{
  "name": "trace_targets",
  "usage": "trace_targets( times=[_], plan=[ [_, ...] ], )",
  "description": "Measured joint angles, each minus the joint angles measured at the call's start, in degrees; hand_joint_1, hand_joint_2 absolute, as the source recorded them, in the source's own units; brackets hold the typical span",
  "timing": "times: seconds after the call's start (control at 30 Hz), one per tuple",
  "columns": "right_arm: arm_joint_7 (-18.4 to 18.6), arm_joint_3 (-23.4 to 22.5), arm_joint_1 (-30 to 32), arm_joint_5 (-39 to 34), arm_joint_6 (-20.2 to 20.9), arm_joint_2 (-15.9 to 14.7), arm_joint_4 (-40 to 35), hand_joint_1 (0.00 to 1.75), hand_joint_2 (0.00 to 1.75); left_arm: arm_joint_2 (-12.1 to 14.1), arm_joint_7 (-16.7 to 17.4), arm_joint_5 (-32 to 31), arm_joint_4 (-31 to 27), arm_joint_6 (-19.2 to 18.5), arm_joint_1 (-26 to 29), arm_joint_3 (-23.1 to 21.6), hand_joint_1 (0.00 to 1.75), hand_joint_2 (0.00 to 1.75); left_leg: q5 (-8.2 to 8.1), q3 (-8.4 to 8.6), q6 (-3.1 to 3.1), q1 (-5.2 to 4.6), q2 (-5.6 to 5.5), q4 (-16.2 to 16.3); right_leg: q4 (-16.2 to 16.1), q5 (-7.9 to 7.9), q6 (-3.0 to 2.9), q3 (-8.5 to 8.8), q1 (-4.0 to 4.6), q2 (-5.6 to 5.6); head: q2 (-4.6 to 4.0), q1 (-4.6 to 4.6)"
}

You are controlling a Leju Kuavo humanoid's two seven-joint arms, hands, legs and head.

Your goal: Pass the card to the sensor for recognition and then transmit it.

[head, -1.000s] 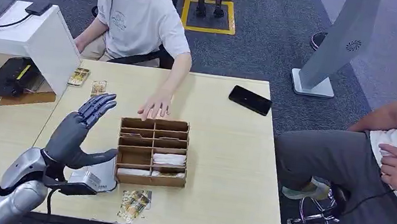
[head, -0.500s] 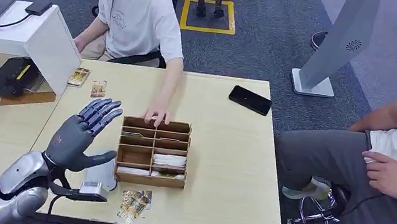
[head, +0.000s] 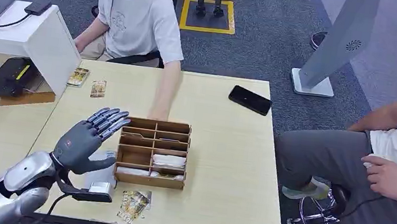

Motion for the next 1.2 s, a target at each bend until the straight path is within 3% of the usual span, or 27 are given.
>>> trace_targets(
  times=[0.33, 0.53, 0.7, 0.93, 1.2],
  plan=[
    [0.00, 0.00, 0.00, 0.00, 0.02, 0.00, 0.00, 0.00, 0.00, 0.48, 0.02, 0.11, 0.81, -0.64, -0.66, -1.09, 0.00, 1.75, 0.00, 0.00, 0.00, 0.00, 0.00, 0.00, 0.00, 0.00, 0.00, 0.00, 0.00, 0.00, 0.00, 0.00],
    [-0.04, 0.02, 0.02, 0.00, 0.11, -0.02, 0.00, 0.00, 0.00, 2.10, -0.20, 2.23, 0.81, -7.54, -2.37, -1.92, 0.00, 1.75, 0.00, 0.00, 0.00, 0.01, 0.00, 0.00, 0.00, 0.00, 0.00, 0.00, 0.00, 0.00, 0.00, 0.02],
    [-0.17, 0.02, 0.04, 0.00, 0.15, -0.11, 0.00, 0.00, 0.00, 3.89, -0.37, 3.87, 0.61, -10.47, -4.28, -2.14, 0.00, 1.75, 0.00, 0.01, 0.00, 0.01, 0.00, 0.00, 0.00, 0.00, 0.00, 0.00, 0.00, 0.00, 0.00, 0.02],
    [-0.61, 0.00, 0.09, 0.00, 0.31, -0.17, 0.00, 0.00, 0.00, 5.81, -1.05, 10.16, -1.00, -20.61, -6.72, -2.16, 0.00, 1.75, 0.00, 0.00, 0.00, 0.00, 0.00, 0.00, 0.00, 0.00, 0.00, 0.01, 0.00, 0.00, 0.00, 0.00],
    [-0.76, 0.02, 0.14, -0.02, 0.37, -0.20, 0.00, 0.00, 0.00, 7.13, -1.20, 11.26, -2.51, -23.35, -8.78, -2.16, 0.00, 1.75, 0.00, 0.01, 0.00, 0.00, 0.00, 0.00, 0.00, 0.00, 0.00, 0.00, 0.00, 0.00, 0.00, 0.02]
  ],
)
